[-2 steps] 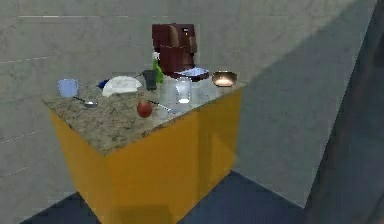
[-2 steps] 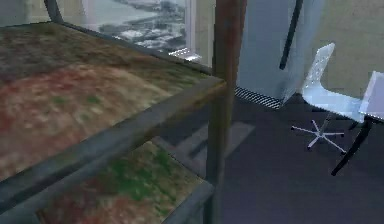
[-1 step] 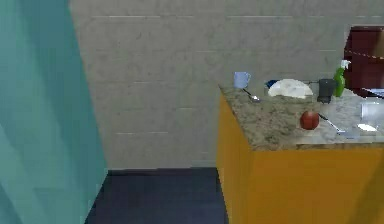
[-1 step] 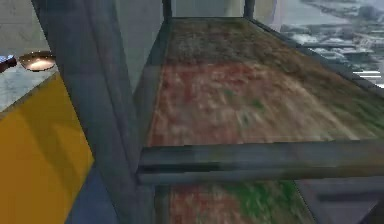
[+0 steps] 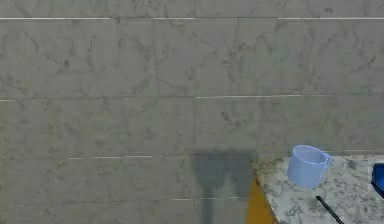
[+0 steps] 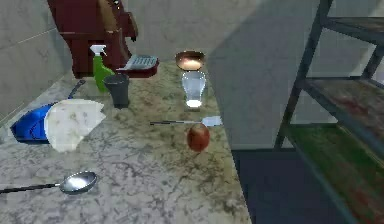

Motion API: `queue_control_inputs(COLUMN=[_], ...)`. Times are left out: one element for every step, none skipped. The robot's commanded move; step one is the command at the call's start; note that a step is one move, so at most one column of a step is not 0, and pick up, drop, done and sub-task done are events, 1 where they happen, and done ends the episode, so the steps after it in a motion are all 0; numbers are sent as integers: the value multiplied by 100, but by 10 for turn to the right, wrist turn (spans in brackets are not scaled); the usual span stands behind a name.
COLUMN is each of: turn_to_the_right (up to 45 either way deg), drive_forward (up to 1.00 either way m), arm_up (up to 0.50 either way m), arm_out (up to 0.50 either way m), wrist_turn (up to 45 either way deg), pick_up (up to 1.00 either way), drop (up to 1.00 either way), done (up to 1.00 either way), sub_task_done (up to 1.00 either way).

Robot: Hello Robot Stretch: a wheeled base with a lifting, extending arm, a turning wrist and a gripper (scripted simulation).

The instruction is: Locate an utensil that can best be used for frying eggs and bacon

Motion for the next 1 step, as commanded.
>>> queue_control_inputs(turn_to_the_right=[-240], drive_forward=[0], arm_up=[0], arm_out=[0], wrist_turn=[0], pick_up=[0], drop=[0], done=[0], sub_task_done=[0])
